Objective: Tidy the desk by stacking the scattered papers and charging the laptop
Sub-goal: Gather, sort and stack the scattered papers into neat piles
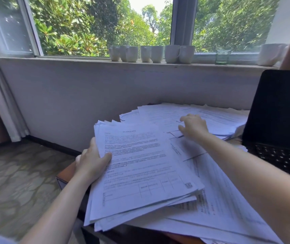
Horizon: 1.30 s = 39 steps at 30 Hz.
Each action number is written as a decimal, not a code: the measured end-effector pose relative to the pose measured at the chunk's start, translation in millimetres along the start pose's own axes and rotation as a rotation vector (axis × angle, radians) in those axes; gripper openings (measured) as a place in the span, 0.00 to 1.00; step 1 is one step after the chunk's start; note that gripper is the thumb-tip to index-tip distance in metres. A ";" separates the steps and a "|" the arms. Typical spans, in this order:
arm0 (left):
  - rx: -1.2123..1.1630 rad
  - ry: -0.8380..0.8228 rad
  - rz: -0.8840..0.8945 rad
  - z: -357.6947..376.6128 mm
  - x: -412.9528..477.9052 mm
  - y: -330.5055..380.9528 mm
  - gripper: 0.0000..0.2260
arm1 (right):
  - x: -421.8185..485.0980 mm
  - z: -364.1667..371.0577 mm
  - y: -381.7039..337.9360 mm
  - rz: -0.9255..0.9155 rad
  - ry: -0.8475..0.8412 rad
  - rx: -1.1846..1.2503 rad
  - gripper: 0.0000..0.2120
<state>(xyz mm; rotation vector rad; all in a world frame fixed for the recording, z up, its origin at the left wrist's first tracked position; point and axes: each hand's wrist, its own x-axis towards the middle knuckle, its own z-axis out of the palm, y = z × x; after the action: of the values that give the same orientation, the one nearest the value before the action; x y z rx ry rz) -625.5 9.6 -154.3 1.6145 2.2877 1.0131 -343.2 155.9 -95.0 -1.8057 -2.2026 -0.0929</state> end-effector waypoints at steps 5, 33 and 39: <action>0.037 0.036 0.037 0.8 1.7 -2.6 0.27 | 22.4 2.7 32.9 0.138 -0.082 -0.144 0.24; -0.024 -0.075 -0.113 -8.8 -1.7 11.0 0.22 | -104.9 -35.2 -52.8 -0.677 0.036 0.139 0.11; -0.297 -0.041 -0.186 -10.4 -8.4 15.5 0.24 | -134.0 -38.8 -73.9 -0.811 -0.245 0.211 0.15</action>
<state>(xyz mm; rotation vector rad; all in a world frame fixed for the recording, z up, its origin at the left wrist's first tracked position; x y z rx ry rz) -615.3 0.5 -139.0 1.2688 2.0936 1.1925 -384.7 4.1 -83.3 -0.7623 -2.8500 0.1959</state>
